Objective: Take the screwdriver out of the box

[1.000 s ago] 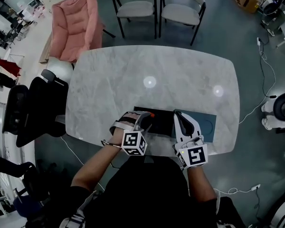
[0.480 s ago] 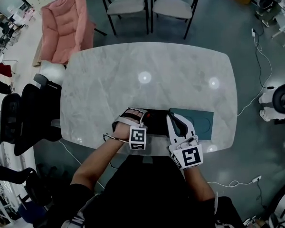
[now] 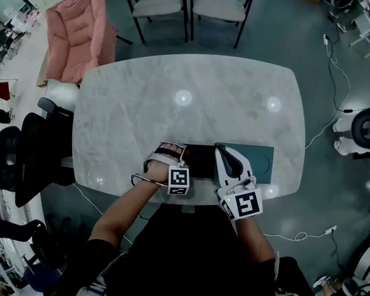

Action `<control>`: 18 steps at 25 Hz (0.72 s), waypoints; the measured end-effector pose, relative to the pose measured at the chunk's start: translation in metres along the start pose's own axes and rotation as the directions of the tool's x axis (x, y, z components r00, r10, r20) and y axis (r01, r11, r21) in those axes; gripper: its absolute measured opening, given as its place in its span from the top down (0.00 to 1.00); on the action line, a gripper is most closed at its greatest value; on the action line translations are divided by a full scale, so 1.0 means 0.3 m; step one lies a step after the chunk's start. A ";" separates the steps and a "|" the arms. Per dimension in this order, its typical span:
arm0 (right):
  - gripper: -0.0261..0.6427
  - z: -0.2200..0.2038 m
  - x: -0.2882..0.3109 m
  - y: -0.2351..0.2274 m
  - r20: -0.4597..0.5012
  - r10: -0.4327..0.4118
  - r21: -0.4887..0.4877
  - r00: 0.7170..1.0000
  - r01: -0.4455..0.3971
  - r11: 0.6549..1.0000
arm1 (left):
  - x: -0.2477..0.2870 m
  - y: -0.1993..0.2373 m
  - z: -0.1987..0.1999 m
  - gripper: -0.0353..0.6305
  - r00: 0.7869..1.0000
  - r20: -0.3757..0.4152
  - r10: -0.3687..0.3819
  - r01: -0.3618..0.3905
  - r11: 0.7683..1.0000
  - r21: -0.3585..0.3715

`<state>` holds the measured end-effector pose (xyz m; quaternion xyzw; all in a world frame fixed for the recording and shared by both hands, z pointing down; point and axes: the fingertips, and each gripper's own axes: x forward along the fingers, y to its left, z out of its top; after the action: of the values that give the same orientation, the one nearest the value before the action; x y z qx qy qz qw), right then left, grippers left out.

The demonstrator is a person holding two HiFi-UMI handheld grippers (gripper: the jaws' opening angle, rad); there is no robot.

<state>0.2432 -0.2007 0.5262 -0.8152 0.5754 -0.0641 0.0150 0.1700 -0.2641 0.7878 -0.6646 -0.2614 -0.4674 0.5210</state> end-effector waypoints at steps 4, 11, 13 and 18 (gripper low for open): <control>0.92 -0.013 0.001 -0.011 -0.024 -0.003 0.006 1.000 0.004 1.000 | 0.016 -0.014 0.000 0.71 1.000 -0.005 -0.015 0.015 1.000 0.013; 0.92 -0.016 0.028 0.018 -0.008 0.019 0.010 1.000 -0.019 1.000 | 0.022 -0.017 -0.005 0.79 1.000 0.008 -0.026 0.026 1.000 -0.012; 0.92 -0.017 0.029 0.024 -0.010 0.028 0.011 1.000 -0.028 1.000 | 0.023 -0.013 0.001 0.79 1.000 0.010 -0.023 0.024 0.999 -0.023; 0.92 -0.023 0.030 0.045 -0.012 0.039 0.013 0.999 -0.039 0.999 | 0.019 -0.016 -0.007 0.80 1.000 0.026 0.005 -0.004 0.999 -0.043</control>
<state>0.2326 -0.2135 0.5326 -0.8034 0.5908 -0.0724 0.0182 0.1677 -0.2655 0.7951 -0.6821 -0.2567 -0.4631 0.5044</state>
